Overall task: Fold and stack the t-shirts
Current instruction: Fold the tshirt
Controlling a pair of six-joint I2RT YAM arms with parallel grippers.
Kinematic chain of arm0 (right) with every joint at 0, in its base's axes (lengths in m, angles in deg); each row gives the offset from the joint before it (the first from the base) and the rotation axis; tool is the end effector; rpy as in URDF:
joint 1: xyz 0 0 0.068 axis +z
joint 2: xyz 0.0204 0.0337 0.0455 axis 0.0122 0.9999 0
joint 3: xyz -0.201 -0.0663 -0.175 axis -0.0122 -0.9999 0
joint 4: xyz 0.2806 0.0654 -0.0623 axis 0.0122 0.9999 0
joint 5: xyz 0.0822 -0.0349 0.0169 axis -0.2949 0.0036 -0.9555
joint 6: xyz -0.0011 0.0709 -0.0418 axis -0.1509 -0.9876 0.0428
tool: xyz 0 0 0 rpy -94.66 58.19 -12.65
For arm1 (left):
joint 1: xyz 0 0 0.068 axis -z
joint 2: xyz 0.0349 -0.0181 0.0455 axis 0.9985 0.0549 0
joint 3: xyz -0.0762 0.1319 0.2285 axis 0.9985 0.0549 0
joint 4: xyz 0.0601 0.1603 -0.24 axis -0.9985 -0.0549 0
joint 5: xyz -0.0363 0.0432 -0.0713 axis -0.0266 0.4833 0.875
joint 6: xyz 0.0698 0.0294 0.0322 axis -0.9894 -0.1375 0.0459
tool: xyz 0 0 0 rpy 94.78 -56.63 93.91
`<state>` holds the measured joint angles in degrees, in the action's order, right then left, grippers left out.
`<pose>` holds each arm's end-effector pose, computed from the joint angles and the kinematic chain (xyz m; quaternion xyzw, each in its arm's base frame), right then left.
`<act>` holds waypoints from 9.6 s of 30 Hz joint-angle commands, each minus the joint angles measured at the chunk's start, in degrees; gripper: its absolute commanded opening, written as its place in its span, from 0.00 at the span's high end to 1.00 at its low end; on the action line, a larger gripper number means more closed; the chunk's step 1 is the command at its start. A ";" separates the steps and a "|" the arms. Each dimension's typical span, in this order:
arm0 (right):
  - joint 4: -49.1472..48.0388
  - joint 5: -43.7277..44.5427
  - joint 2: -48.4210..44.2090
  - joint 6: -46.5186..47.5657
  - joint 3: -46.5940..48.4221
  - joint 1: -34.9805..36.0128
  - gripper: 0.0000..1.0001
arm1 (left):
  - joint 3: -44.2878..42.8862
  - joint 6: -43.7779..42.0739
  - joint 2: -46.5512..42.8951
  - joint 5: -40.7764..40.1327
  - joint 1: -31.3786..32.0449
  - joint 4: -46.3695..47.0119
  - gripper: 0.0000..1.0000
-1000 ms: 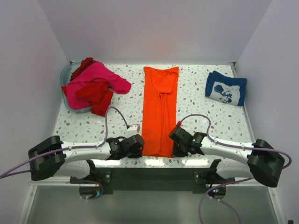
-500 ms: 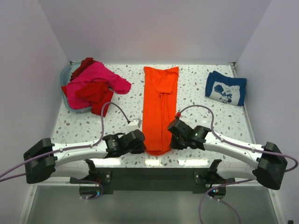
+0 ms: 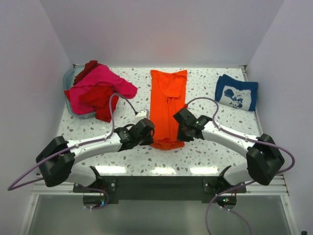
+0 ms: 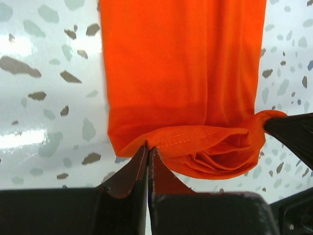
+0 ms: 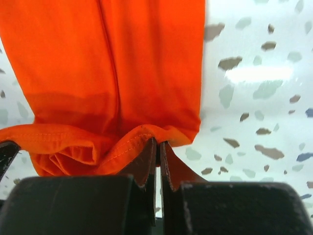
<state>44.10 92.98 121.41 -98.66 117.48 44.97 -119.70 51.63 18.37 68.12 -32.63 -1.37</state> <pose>0.2320 0.2066 0.1633 0.0694 0.9696 0.0911 0.2162 0.2028 -0.2468 0.1556 -0.0627 0.9323 -0.1934 0.2990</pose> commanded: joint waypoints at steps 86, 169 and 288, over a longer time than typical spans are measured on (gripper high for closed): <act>-11.84 -19.24 19.25 14.54 11.60 -24.85 0.29 | -9.46 -17.58 9.83 16.18 -24.95 11.04 0.03; -13.60 -16.69 22.16 13.39 8.00 -25.20 1.00 | -14.81 -13.44 25.48 10.12 -16.78 11.04 1.00; -8.32 -24.50 23.29 26.83 34.64 -36.52 0.04 | -30.46 -15.21 25.12 13.98 -22.75 7.42 0.00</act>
<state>40.37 75.39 149.12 -74.93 156.36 11.64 -154.12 36.42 46.78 79.37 -55.54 2.08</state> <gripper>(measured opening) 0.954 0.997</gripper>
